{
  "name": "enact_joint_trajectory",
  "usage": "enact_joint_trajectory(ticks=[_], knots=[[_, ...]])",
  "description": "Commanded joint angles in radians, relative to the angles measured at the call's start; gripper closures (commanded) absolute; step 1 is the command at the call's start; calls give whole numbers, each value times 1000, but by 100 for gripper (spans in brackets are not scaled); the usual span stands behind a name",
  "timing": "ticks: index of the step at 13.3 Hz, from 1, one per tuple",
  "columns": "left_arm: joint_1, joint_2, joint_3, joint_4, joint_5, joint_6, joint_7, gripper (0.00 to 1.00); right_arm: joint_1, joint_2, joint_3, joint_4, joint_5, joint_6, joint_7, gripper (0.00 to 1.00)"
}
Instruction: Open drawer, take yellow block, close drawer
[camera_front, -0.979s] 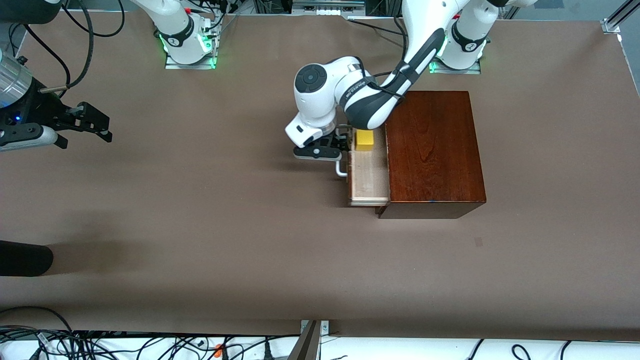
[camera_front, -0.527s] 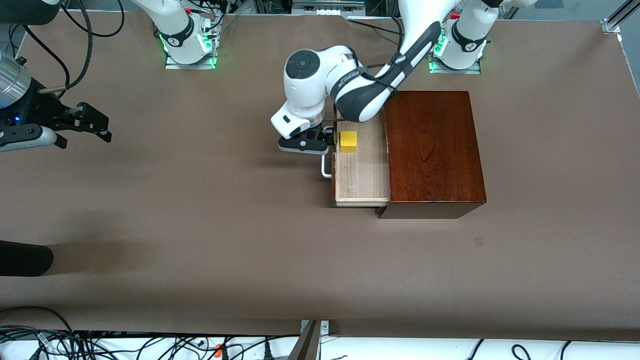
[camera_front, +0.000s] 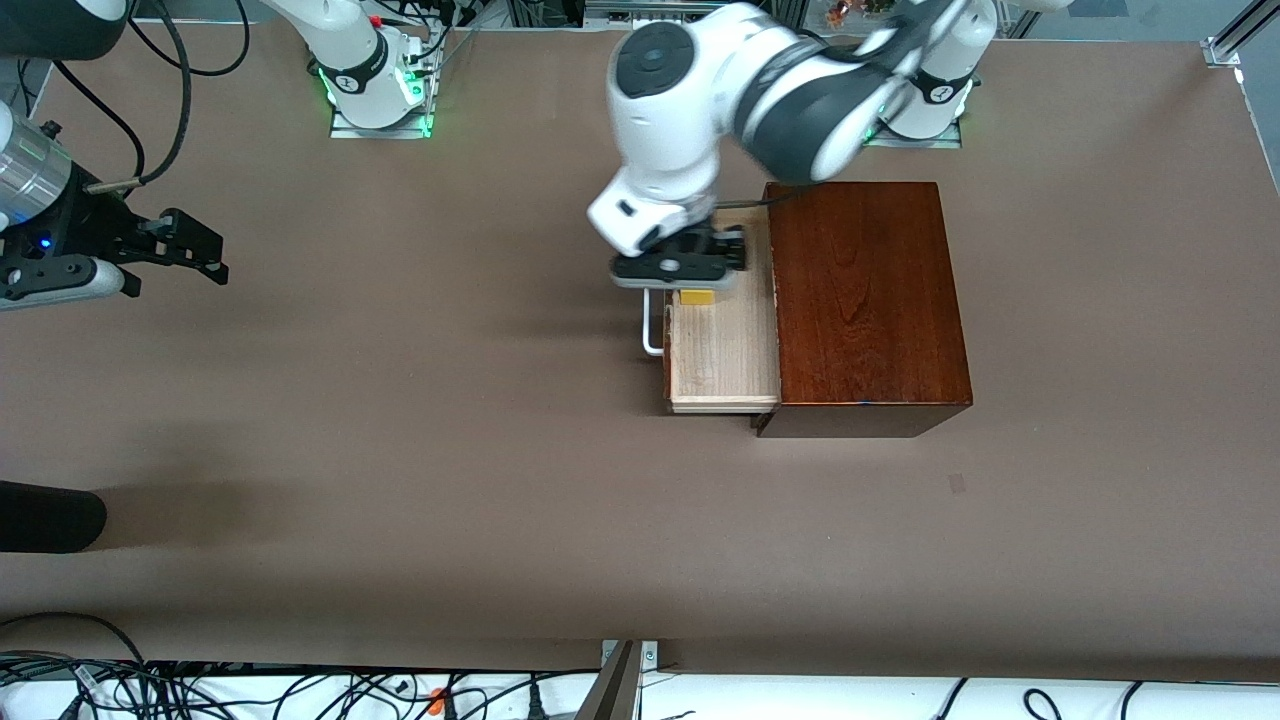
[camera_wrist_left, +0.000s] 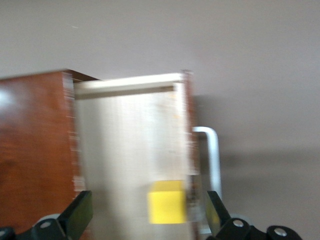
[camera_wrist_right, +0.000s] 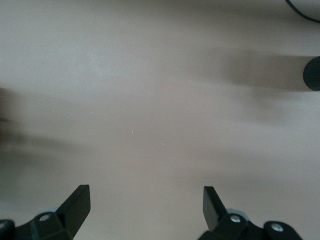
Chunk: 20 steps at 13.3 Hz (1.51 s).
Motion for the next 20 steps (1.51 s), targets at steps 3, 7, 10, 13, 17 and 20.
enact_joint_trajectory(ticks=[3, 7, 10, 13, 17, 20], knots=[[224, -115, -8, -3, -37, -166, 320, 0, 3, 41, 6, 15, -8, -26, -1, 0], [458, -160, -8, 3, -188, -234, 532, 0, 12, 78, 70, 26, 13, -155, -199, 0], [548, -203, 19, -13, -237, -237, 635, 0, 14, 69, 207, 31, 29, -173, -347, 0], [343, -302, 339, -120, -277, -127, 676, 0, 43, 80, 374, 34, -4, -84, -343, 0], [333, -519, 372, -460, -277, 176, 687, 0, 239, 176, 396, 37, -19, 130, -337, 0], [347, -496, 367, -415, -277, 85, 693, 0, 352, 297, 396, 96, -63, 270, -341, 0]])
